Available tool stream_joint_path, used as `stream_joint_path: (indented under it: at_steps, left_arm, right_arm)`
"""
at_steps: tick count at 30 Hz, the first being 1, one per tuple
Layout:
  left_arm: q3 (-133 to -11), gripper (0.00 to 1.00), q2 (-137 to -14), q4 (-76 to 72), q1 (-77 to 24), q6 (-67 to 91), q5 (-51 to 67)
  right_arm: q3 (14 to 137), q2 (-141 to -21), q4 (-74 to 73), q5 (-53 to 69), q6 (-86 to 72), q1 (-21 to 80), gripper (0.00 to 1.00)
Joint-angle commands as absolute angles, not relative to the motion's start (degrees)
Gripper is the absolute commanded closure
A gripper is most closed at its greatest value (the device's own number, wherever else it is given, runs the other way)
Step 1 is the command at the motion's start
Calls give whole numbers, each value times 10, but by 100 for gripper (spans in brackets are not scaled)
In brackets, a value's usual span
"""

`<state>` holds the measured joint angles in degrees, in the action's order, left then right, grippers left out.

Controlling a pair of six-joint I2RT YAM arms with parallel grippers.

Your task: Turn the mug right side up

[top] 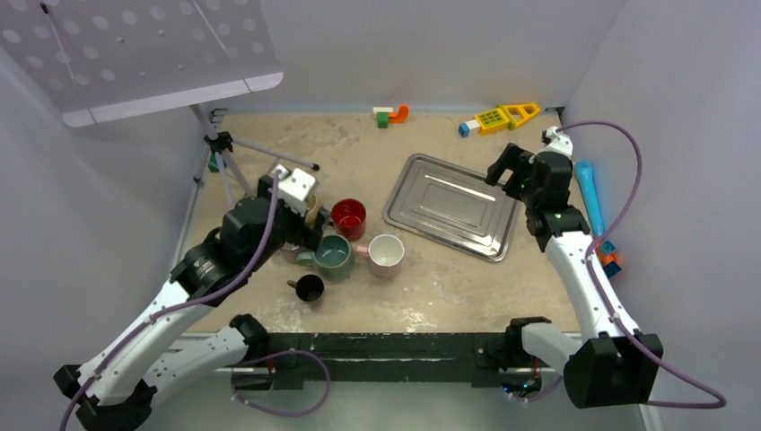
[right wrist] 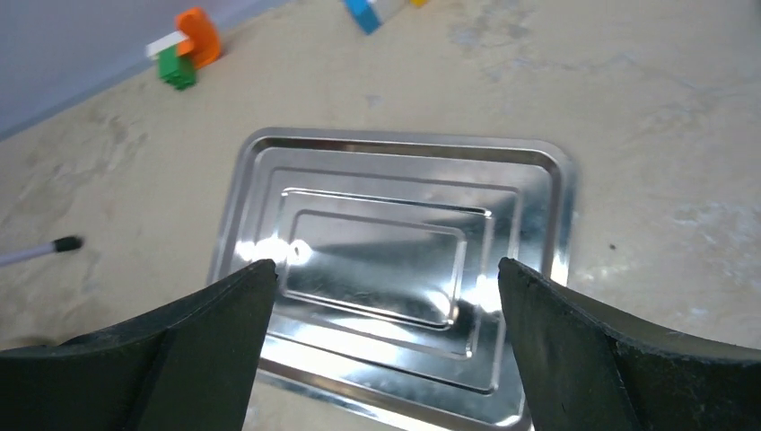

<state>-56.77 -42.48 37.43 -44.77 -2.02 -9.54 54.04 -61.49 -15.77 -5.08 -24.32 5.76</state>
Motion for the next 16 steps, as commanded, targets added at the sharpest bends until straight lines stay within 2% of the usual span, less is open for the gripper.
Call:
stream_joint_path:
  at_steps: [1,4,7,12,16]
  left_arm:
    - [-524,2,-433,209,-376,103,-386]
    - [-472,3,-429,170,-341,128,-465]
    - [-413,3,-420,151,-301,178,-476]
    - [-299,4,-403,53,-259,167,-505]
    - [-265,4,-390,51,-240,184,-498]
  right_arm:
    - [471,-594,-18,-110,-231,15,1]
    - [442,-590,32,-185,-240,11,1]
    - [436,-600,32,-249,-273,11,1]
    - [415,-616,42,-250,-248,11,2]
    - [376,-602,81,-261,-241,11,3]
